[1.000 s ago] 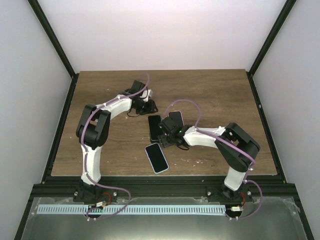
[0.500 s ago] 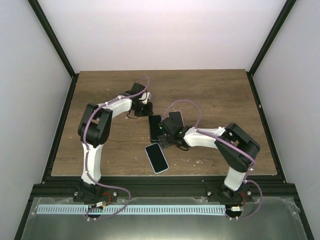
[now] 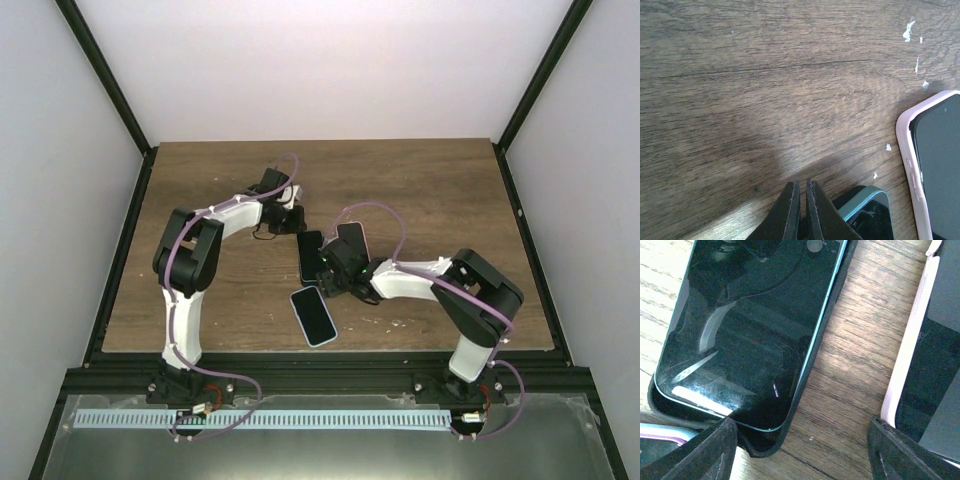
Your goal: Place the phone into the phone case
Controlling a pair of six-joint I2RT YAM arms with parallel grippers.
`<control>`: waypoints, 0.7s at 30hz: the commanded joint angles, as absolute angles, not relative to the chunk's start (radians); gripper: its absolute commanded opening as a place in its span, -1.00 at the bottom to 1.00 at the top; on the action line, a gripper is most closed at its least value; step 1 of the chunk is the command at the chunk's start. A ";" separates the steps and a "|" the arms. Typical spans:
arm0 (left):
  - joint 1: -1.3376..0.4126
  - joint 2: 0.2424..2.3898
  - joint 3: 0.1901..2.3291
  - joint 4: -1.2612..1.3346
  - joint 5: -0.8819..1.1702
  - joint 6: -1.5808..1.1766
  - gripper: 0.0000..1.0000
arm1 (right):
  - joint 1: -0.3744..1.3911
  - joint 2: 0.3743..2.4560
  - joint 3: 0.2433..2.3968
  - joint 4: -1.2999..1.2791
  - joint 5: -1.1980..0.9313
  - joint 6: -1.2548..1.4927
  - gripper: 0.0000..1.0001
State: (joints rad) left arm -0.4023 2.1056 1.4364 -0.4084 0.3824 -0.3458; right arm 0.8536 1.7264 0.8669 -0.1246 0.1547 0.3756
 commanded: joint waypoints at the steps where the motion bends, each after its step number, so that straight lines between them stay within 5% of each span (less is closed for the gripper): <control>1: -0.449 2.072 1.406 -0.563 0.444 -0.340 -0.85 | 0.841 1.722 0.859 -0.079 0.189 0.321 0.47; 21: -0.410 2.142 1.564 -0.592 0.353 -0.344 -0.61 | 0.842 1.703 0.887 -0.282 0.121 0.168 0.66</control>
